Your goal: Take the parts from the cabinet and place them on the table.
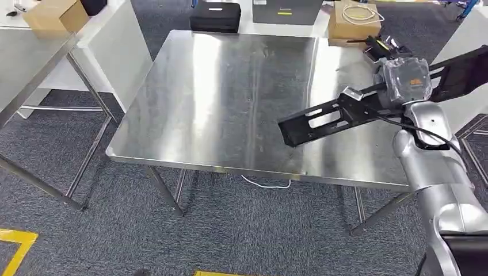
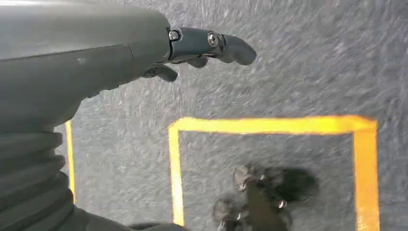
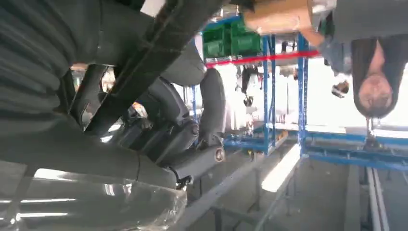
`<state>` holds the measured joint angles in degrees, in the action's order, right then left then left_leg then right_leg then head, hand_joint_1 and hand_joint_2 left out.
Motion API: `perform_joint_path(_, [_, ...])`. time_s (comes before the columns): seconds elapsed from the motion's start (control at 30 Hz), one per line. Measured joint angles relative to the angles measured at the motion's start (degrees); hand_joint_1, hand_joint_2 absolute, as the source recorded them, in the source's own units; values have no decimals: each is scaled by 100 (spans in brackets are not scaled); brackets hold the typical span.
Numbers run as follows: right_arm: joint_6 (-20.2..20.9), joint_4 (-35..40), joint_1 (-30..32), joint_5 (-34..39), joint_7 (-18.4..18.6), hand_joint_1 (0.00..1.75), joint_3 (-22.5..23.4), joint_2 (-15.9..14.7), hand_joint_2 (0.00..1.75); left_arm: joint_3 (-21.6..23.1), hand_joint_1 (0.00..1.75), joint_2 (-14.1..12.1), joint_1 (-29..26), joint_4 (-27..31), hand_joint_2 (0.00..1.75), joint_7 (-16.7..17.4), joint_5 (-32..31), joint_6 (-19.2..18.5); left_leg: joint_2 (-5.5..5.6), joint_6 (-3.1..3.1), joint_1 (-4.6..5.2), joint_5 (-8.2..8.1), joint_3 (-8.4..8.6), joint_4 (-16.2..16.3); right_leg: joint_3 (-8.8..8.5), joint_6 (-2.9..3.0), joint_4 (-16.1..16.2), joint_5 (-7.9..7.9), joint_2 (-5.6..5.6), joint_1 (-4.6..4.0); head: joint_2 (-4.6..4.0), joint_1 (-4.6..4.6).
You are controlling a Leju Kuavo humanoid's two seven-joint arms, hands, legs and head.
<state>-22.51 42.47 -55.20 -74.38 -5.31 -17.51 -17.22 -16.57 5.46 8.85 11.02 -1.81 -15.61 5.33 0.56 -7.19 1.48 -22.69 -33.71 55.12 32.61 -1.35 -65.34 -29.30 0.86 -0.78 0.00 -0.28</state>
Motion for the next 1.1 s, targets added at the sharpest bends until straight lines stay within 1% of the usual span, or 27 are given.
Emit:
perform_joint_path(0.03, [0,-41,-34,0,0,175,0,-9,175,0,0,13,7,0,175,0,-2,-2,4,36,-16,-48,34,0,296,20,-412,-147,-2,28,-2,-4])
perform_joint_path(0.07, [0,-66,-30,-2,0,175,0,-20,175,0,0,20,6,0,175,0,-2,-9,6,87,-37,-105,73,1,587,1,-747,-357,-5,72,-2,0])
perform_joint_path(0.1, [0,-87,-16,-2,0,175,-2,-17,175,0,0,35,0,-2,175,0,-2,-9,11,135,-60,-156,120,2,756,-47,-848,-467,-8,118,-2,-4])
perform_joint_path(0.13, [0,-107,-5,13,-4,175,-2,-13,175,-2,0,48,-20,-2,175,2,-6,-9,13,185,-93,-211,181,7,817,-128,-736,-452,-19,174,-2,-9])
perform_joint_path(0.17, [0,-133,-5,48,-24,175,-2,-15,175,-2,0,55,-31,-2,175,4,-9,-9,15,242,-137,-277,258,10,771,-270,-408,-305,-34,232,-2,2])
perform_joint_path(0.2, [0,-155,-8,87,-67,175,-2,-17,175,-2,0,63,-32,-2,175,7,-15,-9,20,302,-177,-343,337,15,646,-444,50,-29,-56,290,0,-4])
perform_joint_path(0.23, [15,-190,-19,158,-140,175,-2,-15,175,-2,0,63,-30,-2,175,9,-39,-11,23,379,-212,-438,411,41,483,-610,631,417,-101,369,-2,4])
perform_joint_path(0.27, [42,-254,-33,214,-215,175,-4,-4,175,-2,0,37,-28,-2,175,11,-63,-13,23,447,-168,-516,396,76,433,-701,856,769,-209,395,-2,33])
perform_joint_path(0.3, [42,-306,-73,290,-334,175,-9,24,175,-2,0,37,-22,-2,175,22,-87,-33,12,472,-179,-613,445,96,423,-442,859,613,-222,321,-2,50])
perform_joint_path(0.33, [31,-330,-81,304,-436,175,-20,90,175,0,0,46,5,-2,175,33,-120,-43,-13,508,-174,-654,444,78,354,-297,831,653,-160,288,-2,-5])
perform_joint_path(0.37, [15,-347,-104,306,-507,175,-28,134,175,0,0,46,15,-2,175,33,-122,-52,-31,541,-183,-637,479,121,383,-199,822,656,-151,330,-2,15])
perform_joint_path(0.43, [-26,-389,-169,326,-616,175,-65,312,175,0,0,35,36,0,175,35,-135,-52,-69,578,-231,-640,448,224,314,-96,808,616,-74,342,0,-13])
perform_joint_path(0.47, [-64,-409,-224,343,-658,175,-96,398,175,-2,0,35,50,0,175,35,-151,-52,-64,614,-244,-578,245,551,279,-40,809,577,-69,333,-2,9])
perform_joint_path(0.53, [-181,-539,-348,483,-771,175,-207,716,175,0,0,44,71,0,175,28,-179,-52,-64,684,-252,-749,-367,1416,212,49,811,492,-14,310,-2,-24])
perform_joint_path(0.6, [-238,-675,-373,542,-831,175,-295,994,175,0,0,44,64,-2,175,24,-179,-52,-65,709,-252,-1155,-862,1910,89,68,811,379,18,268,-2,-48])
perform_joint_path(0.63, [-265,-763,-370,538,-846,175,-350,1126,175,0,0,44,59,-2,175,20,-179,-52,-65,690,-250,-1190,-970,1874,1,80,811,312,23,247,-2,-44])
perform_joint_path(0.67, [-293,-864,-368,520,-852,175,-424,1260,175,0,0,44,55,-2,175,17,-179,-50,-64,634,-232,-1066,-977,1623,-108,93,814,232,28,211,0,-44])
perform_joint_path(0.7, [-317,-942,-370,485,-859,175,-483,1402,175,-2,0,39,54,-2,175,17,-179,-50,-61,547,-200,-794,-899,1219,-221,102,818,156,26,171,-2,-44])
perform_joint_path(0.73, [-317,-1005,-382,422,-863,175,-557,1534,175,-2,0,37,48,-2,175,17,-179,-46,-62,417,-146,-361,-776,732,-321,113,831,84,19,147,-2,-41])
perform_joint_path(0.77, [-297,-1089,-391,354,-874,175,-632,1651,175,-11,0,6,37,-2,175,17,-179,-39,-63,265,-60,158,-673,300,-313,135,863,23,17,182,-2,-35])
perform_joint_path(0.8, [-266,-1196,-413,310,-881,175,-722,1740,175,-31,0,-13,21,-2,175,17,-179,-35,84,210,-13,317,-665,276,-445,82,869,-35,58,116,0,-6])
perform_joint_path(0.87, [-247,-1246,-381,240,-896,175,-881,1946,175,-52,0,-7,22,-2,175,7,-175,-24,21,201,8,216,-526,126,-595,52,927,-37,73,95,0,-61])
perform_joint_path(0.9, [-247,-1283,-392,238,-894,175,-920,2000,175,-57,0,-7,26,-2,175,-7,-175,-26,30,202,14,174,-467,58,-607,-35,874,14,71,74,0,-48])
perform_joint_path(0.93, [-245,-1298,-411,232,-892,175,-964,2077,175,-63,0,4,23,-2,175,-7,-175,-30,50,199,-19,176,-288,13,-574,-25,814,-28,61,43,0,-68])
perform_joint_path(0.97, [-245,-1329,-419,238,-890,175,-999,2096,175,-74,0,4,14,-2,175,-7,-175,-33,51,215,-36,153,-210,2,-465,-52,545,-32,15,82,-2,-48])
perform_joint_path(1.03, [-238,-1364,-455,260,-890,175,-1040,2164,175,-90,0,2,18,-2,175,-4,-175,-33,49,153,-41,82,-129,-3,76,-58,-270,-79,-4,74,-2,-50])
perform_joint_path(1.1, [-234,-1427,-420,300,-894,175,-1075,2201,175,-92,0,15,6,-2,175,-7,-175,-33,70,147,-62,-39,-15,-4,619,-64,-827,-493,-5,113,0,-46])
